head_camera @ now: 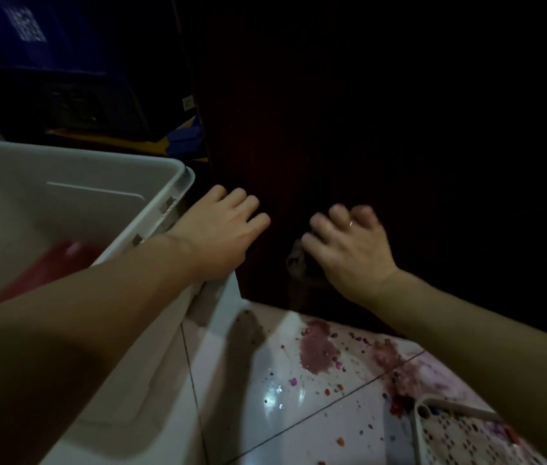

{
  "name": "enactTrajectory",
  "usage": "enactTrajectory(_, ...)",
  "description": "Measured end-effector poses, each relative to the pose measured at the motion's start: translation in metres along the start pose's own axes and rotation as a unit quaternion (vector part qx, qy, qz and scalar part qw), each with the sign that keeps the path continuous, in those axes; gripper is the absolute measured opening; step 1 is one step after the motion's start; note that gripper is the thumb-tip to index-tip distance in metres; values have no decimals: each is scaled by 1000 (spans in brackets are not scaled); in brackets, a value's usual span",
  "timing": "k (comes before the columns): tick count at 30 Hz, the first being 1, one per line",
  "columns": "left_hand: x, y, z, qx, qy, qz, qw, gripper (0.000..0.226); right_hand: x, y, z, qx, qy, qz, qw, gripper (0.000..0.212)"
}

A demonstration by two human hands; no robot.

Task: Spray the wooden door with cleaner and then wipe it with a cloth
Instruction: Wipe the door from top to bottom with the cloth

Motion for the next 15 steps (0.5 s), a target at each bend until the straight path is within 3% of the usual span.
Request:
enactTrajectory(6,-6,-11,2,62,-15,-25,998,70,-38,-51,25,19,143,190,971,3)
enactTrajectory(11,-22,-37,26,185,-15,-23,982,53,-10,-32,4,-126,178,131,967,15)
enactTrajectory(13,-27,-46,37,260,-20,-11,965,38,7,-33,-1,-250,262,114,925,22)
enactTrajectory(15,-31,-56,47,322,-29,-11,946,26,25,-38,-1,-391,367,127,835,31)
Point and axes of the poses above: each hand's wrist, its own x-axis away from the middle knuckle, its own y-axis out of the palm, z = x × y, the point moved 4 cm from there along -x, towards the middle knuckle, and after that the axes turned 14 degrees about -x, right-handed, at the moved point
